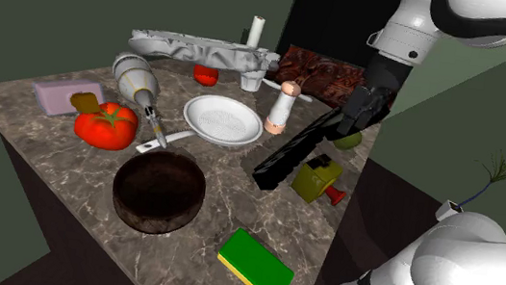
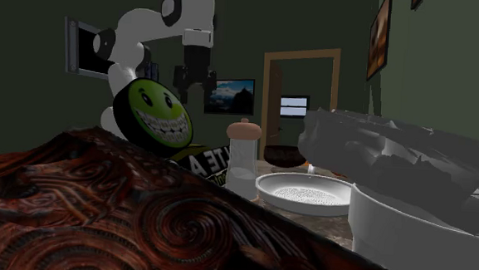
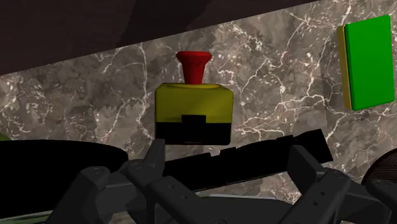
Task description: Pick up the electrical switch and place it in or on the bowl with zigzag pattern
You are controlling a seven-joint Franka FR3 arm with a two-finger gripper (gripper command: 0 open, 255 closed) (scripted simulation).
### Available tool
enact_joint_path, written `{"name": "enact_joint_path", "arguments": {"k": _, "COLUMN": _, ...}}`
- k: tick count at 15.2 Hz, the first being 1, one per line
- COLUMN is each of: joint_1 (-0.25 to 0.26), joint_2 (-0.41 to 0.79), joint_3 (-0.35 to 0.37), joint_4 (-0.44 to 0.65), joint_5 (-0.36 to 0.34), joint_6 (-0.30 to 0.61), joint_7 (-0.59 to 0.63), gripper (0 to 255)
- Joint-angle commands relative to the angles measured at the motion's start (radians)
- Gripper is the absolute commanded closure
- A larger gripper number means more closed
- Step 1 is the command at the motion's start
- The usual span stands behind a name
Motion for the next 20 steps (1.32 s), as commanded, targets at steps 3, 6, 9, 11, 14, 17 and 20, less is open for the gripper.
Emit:
{"name": "enact_joint_path", "arguments": {"k": 3, "joint_1": 0.001, "joint_2": -0.03, "joint_3": -0.024, "joint_4": -0.078, "joint_5": 0.002, "joint_6": 0.034, "joint_7": -0.036, "gripper": 0}}
{"name": "enact_joint_path", "arguments": {"k": 6, "joint_1": -0.001, "joint_2": -0.069, "joint_3": -0.062, "joint_4": -0.189, "joint_5": 0.001, "joint_6": 0.085, "joint_7": -0.091, "gripper": 0}}
{"name": "enact_joint_path", "arguments": {"k": 9, "joint_1": -0.006, "joint_2": -0.099, "joint_3": -0.101, "joint_4": -0.295, "joint_5": -0.005, "joint_6": 0.137, "joint_7": -0.148, "gripper": 0}}
{"name": "enact_joint_path", "arguments": {"k": 11, "joint_1": -0.012, "joint_2": -0.114, "joint_3": -0.129, "joint_4": -0.362, "joint_5": -0.012, "joint_6": 0.173, "joint_7": -0.187, "gripper": 0}}
{"name": "enact_joint_path", "arguments": {"k": 14, "joint_1": -0.016, "joint_2": -0.121, "joint_3": -0.144, "joint_4": -0.413, "joint_5": -0.015, "joint_6": 0.207, "joint_7": -0.21, "gripper": 0}}
{"name": "enact_joint_path", "arguments": {"k": 17, "joint_1": -0.012, "joint_2": -0.121, "joint_3": -0.142, "joint_4": -0.453, "joint_5": -0.012, "joint_6": 0.247, "joint_7": -0.209, "gripper": 0}}
{"name": "enact_joint_path", "arguments": {"k": 20, "joint_1": -0.007, "joint_2": -0.118, "joint_3": -0.14, "joint_4": -0.499, "joint_5": -0.008, "joint_6": 0.298, "joint_7": -0.209, "gripper": 0}}
